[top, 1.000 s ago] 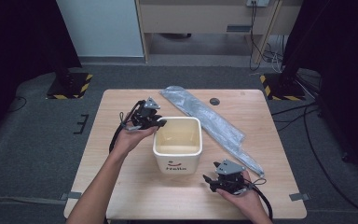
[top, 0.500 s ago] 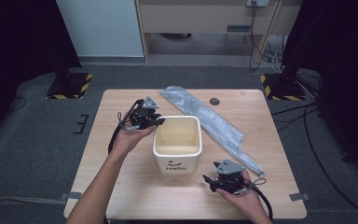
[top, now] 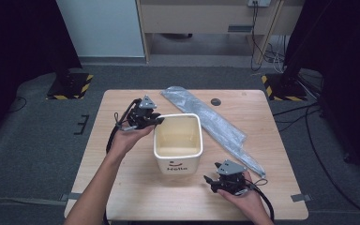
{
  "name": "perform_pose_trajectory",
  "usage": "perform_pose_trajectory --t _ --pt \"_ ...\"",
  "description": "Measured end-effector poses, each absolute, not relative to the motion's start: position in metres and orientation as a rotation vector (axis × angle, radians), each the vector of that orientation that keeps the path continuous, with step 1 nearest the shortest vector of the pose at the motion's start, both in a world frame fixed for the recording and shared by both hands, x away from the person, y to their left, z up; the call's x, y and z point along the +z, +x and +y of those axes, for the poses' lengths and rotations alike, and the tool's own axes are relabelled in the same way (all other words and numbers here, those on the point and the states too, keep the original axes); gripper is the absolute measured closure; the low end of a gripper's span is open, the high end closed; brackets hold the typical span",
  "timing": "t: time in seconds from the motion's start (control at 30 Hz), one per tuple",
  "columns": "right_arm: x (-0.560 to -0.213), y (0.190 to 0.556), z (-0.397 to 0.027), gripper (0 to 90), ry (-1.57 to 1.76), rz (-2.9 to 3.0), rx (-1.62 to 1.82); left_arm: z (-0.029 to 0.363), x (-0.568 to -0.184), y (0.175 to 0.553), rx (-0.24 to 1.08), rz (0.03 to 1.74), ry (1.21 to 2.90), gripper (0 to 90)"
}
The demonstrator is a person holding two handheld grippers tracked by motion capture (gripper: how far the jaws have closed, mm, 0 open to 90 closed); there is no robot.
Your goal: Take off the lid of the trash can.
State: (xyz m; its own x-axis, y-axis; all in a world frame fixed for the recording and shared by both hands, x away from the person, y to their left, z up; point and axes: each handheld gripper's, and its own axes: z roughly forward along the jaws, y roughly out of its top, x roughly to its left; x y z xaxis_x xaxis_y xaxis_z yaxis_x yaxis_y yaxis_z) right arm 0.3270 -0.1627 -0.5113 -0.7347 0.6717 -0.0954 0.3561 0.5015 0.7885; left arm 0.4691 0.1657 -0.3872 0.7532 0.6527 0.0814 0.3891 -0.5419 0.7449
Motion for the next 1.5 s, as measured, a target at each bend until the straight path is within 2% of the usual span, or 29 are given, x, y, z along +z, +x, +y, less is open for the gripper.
perform_pose_trajectory --t 0.93,1.23,1.5 --pt "-0.51 0.327 -0.158 32.8 0.855 2.361 1.147 0.208 -0.353 0.446 0.419 0.719 2.105 76.1" --pt "-0.509 0.327 -0.157 32.4 0.861 2.354 1.163 0.221 -0.339 0.426 0.478 0.718 2.094 77.7" --pt "-0.507 0.329 -0.161 32.2 0.873 2.342 1.169 0.25 -0.341 0.419 0.514 0.808 2.079 77.7"
